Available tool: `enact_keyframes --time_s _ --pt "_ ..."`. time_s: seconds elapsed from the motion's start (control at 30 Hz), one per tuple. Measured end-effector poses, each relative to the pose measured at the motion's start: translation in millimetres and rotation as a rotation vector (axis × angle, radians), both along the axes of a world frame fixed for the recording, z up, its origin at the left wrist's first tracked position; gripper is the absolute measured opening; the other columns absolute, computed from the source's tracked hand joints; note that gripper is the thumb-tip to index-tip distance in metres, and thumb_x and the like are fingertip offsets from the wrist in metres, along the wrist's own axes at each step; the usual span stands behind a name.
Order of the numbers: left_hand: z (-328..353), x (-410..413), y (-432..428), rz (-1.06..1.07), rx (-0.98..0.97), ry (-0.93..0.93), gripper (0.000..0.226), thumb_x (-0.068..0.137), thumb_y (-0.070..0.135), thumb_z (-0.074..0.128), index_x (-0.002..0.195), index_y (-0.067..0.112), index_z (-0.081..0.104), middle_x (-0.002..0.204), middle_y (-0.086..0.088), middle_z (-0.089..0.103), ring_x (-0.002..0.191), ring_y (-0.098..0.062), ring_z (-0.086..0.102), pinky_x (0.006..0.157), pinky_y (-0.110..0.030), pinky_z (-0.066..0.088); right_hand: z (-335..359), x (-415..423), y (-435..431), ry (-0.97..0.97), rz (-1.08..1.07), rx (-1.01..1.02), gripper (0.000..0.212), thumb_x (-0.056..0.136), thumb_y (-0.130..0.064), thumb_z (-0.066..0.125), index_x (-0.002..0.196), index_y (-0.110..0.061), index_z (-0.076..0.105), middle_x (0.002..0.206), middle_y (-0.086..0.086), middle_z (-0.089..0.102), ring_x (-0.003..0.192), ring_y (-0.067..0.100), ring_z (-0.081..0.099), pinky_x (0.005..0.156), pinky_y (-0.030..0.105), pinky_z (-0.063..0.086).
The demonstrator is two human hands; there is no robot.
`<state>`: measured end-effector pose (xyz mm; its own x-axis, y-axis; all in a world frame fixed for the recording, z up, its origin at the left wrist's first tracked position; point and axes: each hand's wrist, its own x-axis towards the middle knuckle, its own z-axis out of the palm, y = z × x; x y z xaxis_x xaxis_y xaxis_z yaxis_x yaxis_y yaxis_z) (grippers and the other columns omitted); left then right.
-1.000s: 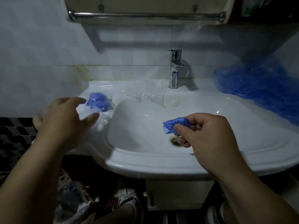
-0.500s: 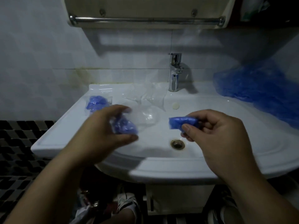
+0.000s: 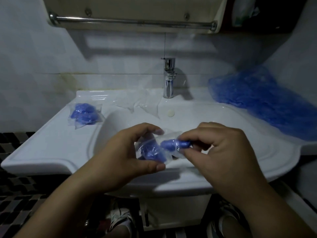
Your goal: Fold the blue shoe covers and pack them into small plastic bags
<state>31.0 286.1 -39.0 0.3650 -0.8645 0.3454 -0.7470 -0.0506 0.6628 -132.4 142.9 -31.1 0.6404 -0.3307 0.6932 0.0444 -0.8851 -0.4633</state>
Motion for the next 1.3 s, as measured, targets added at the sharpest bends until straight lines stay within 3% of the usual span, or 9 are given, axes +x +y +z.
enact_keyframes --time_s 0.17,0.27,0.37,0.47,0.63,0.8,1.0,1.17,1.3 --pt "-0.7 -5.2 -2.3 0.014 -0.023 -0.004 0.061 0.06 0.046 0.082 0.115 0.033 0.061 0.109 0.013 0.067 0.105 -0.003 0.063 0.092 -0.029 0.05 -3.9 1.9 5.7 0.061 -0.063 -0.068 0.027 0.073 -0.023 0.07 0.099 -0.028 0.077 0.078 -0.018 0.065 0.081 0.004 0.056 0.072 0.016 0.044" --pt "1.0 -9.4 -1.7 0.02 -0.026 0.004 0.062 0.059 0.056 0.076 0.115 0.036 0.059 0.109 0.016 0.066 0.103 -0.002 0.063 0.089 -0.026 0.052 -5.6 2.4 6.5 0.098 -0.137 -0.076 0.02 0.073 -0.025 0.074 0.092 -0.03 0.077 0.076 -0.012 0.064 0.073 0.007 0.057 0.063 0.022 0.049" --pt "3.3 -17.2 -4.4 -0.042 -0.023 -0.009 0.054 0.067 0.046 0.079 0.115 0.033 0.06 0.11 0.013 0.066 0.103 -0.006 0.063 0.088 -0.03 0.051 -4.7 5.3 10.3 0.093 -0.177 -0.104 0.015 0.071 -0.02 0.082 0.083 -0.028 0.077 0.073 -0.013 0.066 0.071 0.008 0.057 0.058 0.032 0.052" --pt "2.9 -19.4 -7.1 -0.071 -0.038 -0.02 0.045 0.071 0.037 0.079 0.113 0.03 0.062 0.108 0.012 0.067 0.102 -0.008 0.064 0.088 -0.036 0.052 -2.1 5.1 13.7 0.171 -0.035 -0.075 0.025 0.079 -0.015 0.07 0.098 -0.03 0.076 0.086 -0.02 0.066 0.089 0.004 0.056 0.073 0.029 0.052" --pt "-0.1 -16.3 -7.4 -0.075 -0.055 0.011 0.039 0.075 0.03 0.077 0.112 0.031 0.064 0.107 0.011 0.068 0.1 -0.011 0.066 0.086 -0.038 0.053 -2.1 -1.9 15.3 0.506 0.12 -0.045 0.08 0.067 -0.002 0.041 0.13 -0.051 0.047 0.118 -0.029 0.047 0.12 0.004 0.037 0.106 0.035 0.035" --pt "-0.7 -19.6 -11.8 -0.036 -0.129 -0.126 0.043 0.076 0.04 0.072 0.117 0.033 0.063 0.107 0.015 0.066 0.101 -0.007 0.064 0.083 -0.032 0.053 0.0 0.2 25.4 0.513 0.01 -0.146 0.064 0.07 -0.015 0.046 0.12 -0.055 0.039 0.098 -0.02 0.028 0.103 0.008 0.031 0.088 0.023 0.037" --pt "2.1 -17.3 -6.7 0.038 -0.185 -0.17 0.057 0.069 0.065 0.06 0.119 0.038 0.06 0.109 0.018 0.063 0.101 -0.001 0.061 0.083 -0.025 0.052 5.1 -1.2 18.9 0.309 -0.08 -0.047 0.056 0.079 0.003 0.061 0.108 -0.044 0.067 0.097 -0.018 0.034 0.102 0.003 0.036 0.08 0.011 0.036" --pt "3.7 -17.5 -10.1 0.053 -0.151 -0.326 0.045 0.071 0.058 0.064 0.111 0.037 0.062 0.099 0.015 0.062 0.089 -0.005 0.062 0.073 -0.032 0.052 -1.6 8.2 27.1 0.51 -0.039 -0.152 0.065 0.077 0.0 0.055 0.118 -0.051 0.048 0.093 -0.015 0.026 0.097 0.009 0.032 0.082 0.023 0.04" --pt "7.8 9.0 4.9 0.251 -0.062 -0.451 0.041 0.072 0.052 0.067 0.11 0.039 0.062 0.097 0.01 0.06 0.078 -0.012 0.059 0.07 -0.037 0.053 -0.6 4.3 20.9 0.371 -0.013 0.044 0.06 0.085 -0.006 0.058 0.125 -0.049 0.056 0.1 -0.018 0.037 0.099 -0.002 0.043 0.085 0.01 0.036"
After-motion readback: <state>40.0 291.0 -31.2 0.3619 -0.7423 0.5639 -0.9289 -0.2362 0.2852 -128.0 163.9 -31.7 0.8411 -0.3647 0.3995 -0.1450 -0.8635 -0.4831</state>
